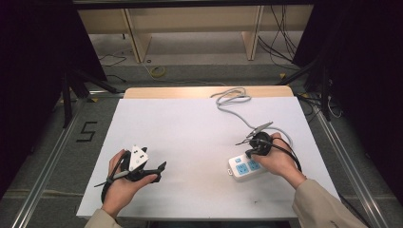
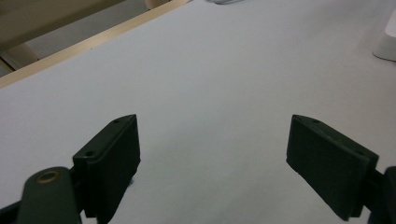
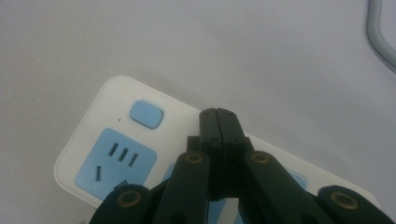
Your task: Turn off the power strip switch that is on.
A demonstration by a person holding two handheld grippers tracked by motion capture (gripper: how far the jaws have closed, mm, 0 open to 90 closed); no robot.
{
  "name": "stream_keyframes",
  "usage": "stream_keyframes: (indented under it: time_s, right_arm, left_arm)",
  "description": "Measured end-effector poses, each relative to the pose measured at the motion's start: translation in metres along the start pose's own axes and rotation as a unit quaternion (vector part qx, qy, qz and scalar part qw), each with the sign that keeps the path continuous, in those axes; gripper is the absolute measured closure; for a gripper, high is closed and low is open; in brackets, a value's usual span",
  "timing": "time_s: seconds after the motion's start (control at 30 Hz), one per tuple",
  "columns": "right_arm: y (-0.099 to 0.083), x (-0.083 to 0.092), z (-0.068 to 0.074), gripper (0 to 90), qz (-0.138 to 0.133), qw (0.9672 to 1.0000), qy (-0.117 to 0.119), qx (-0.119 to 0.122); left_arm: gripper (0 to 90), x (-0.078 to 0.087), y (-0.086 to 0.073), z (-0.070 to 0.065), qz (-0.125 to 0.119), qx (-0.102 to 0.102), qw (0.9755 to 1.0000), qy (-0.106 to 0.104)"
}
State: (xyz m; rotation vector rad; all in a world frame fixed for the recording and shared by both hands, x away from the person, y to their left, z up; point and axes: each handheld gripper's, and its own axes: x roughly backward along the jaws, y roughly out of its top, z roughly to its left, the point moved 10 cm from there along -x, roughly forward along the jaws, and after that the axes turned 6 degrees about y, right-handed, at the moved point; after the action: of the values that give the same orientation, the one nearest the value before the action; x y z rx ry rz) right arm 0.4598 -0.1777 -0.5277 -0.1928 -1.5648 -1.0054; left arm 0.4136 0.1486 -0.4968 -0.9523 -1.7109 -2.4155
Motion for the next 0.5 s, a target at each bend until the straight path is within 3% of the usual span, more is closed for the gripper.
stream_keyframes:
  time_s: [0.5]
  right_arm:
    - [0.0001,0.0004,0.0000,90.0,-0.001,1.0000,0.002,0.001]
  left_arm:
    - [18.0,-0.0001,-0.0009,0.0000,0.004,-0.001,1.0000,-0.001]
